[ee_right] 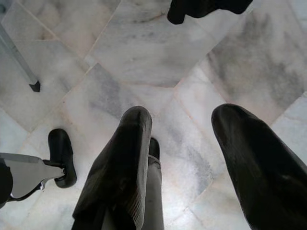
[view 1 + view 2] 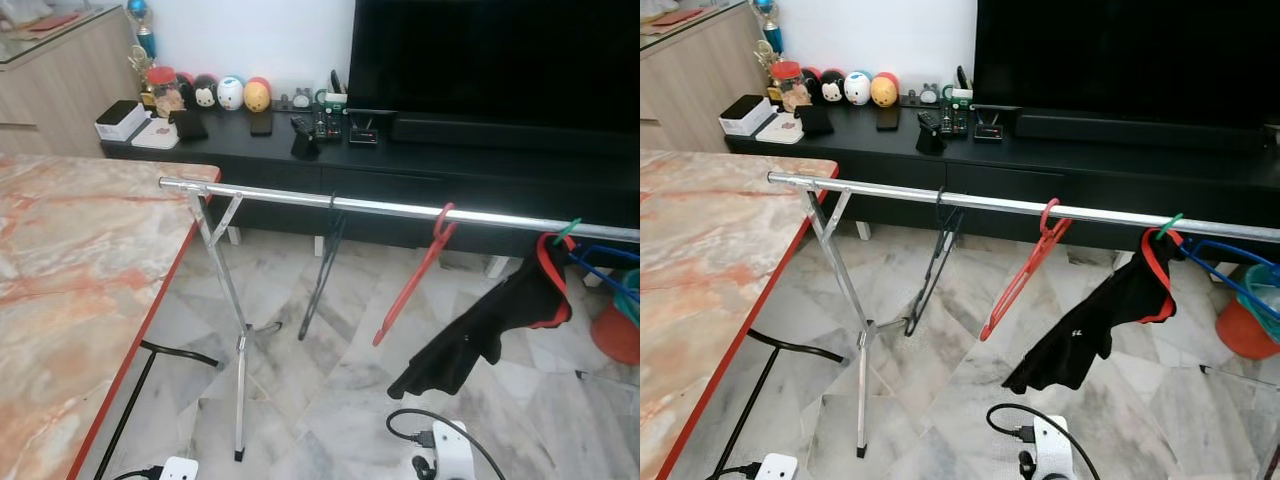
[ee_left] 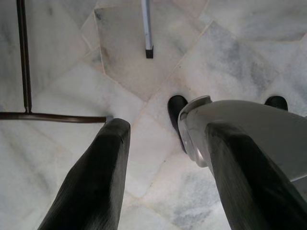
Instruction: Hang hanger
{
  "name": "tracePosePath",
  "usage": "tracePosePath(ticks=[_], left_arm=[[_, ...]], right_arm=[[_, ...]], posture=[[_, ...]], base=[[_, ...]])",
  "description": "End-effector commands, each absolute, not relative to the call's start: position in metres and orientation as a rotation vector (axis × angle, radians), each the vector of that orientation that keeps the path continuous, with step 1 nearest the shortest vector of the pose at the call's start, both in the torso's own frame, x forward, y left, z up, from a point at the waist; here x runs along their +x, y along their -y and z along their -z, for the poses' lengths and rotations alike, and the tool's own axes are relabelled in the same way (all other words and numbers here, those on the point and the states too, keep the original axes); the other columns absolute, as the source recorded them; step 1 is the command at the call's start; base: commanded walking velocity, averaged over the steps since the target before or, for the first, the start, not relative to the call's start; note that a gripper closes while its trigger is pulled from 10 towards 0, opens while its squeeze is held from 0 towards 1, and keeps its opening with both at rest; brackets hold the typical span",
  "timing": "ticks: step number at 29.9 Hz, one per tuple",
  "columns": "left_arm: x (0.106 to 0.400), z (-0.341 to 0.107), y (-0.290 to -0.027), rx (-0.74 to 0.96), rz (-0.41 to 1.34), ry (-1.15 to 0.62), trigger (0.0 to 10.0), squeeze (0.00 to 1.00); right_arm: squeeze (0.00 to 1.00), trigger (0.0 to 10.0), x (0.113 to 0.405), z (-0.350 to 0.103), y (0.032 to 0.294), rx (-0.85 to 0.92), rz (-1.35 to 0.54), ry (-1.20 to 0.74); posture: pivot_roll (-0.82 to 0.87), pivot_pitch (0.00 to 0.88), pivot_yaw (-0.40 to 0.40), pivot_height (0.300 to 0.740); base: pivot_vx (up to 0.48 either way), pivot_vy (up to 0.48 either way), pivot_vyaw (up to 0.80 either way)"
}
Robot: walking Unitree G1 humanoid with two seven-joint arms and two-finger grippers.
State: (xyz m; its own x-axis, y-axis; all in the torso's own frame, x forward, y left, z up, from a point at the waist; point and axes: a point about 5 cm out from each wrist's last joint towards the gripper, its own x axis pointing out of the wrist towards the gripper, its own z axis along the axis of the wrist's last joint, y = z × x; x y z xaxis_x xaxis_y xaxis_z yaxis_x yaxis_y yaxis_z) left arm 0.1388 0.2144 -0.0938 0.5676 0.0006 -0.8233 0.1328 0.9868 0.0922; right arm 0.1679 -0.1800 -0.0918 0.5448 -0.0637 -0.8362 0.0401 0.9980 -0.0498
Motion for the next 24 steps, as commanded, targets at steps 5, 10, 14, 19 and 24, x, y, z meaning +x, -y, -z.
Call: tracePosePath(ticks=[5, 10, 14, 19, 24], left_arm=[[0.128, 0.098, -0.218, 0.177, 0.080, -1.014, 10.0, 0.00], [0.125, 0.098, -0.220, 0.180, 0.078, -1.026, 10.0, 0.00], [0.124, 0.098, -0.221, 0.183, 0.078, -1.033, 10.0, 0.00], [0.124, 0.098, -0.222, 0.183, 0.076, -1.037, 10.0, 0.00], [0.124, 0.098, -0.222, 0.184, 0.076, -1.038, 10.0, 0.00]], right_arm=[[0.00, 10.0, 0.167, 0.092, 0.180, -0.009, 0.081, -0.993], [0.00, 10.0, 0.167, 0.092, 0.179, -0.004, 0.083, -0.990], [0.00, 10.0, 0.166, 0.092, 0.179, -0.004, 0.084, -0.990], [0.00, 10.0, 0.156, 0.095, 0.189, -0.005, 0.094, -1.000], [0.00, 10.0, 0.154, 0.096, 0.191, 0.008, 0.103, -1.001]], posture=[[-0.01, 0.000, -0.005, 0.740], [-0.01, 0.000, -0.004, 0.740], [-0.01, 0.000, -0.002, 0.740], [-0.01, 0.000, -0.002, 0.740], [-0.01, 0.000, -0.002, 0.740]], base=[[-0.255, 0.000, 0.00], [-0.269, 0.000, 0.00], [-0.287, 0.000, 0.00], [-0.292, 0.000, 0.00], [-0.294, 0.000, 0.00]])
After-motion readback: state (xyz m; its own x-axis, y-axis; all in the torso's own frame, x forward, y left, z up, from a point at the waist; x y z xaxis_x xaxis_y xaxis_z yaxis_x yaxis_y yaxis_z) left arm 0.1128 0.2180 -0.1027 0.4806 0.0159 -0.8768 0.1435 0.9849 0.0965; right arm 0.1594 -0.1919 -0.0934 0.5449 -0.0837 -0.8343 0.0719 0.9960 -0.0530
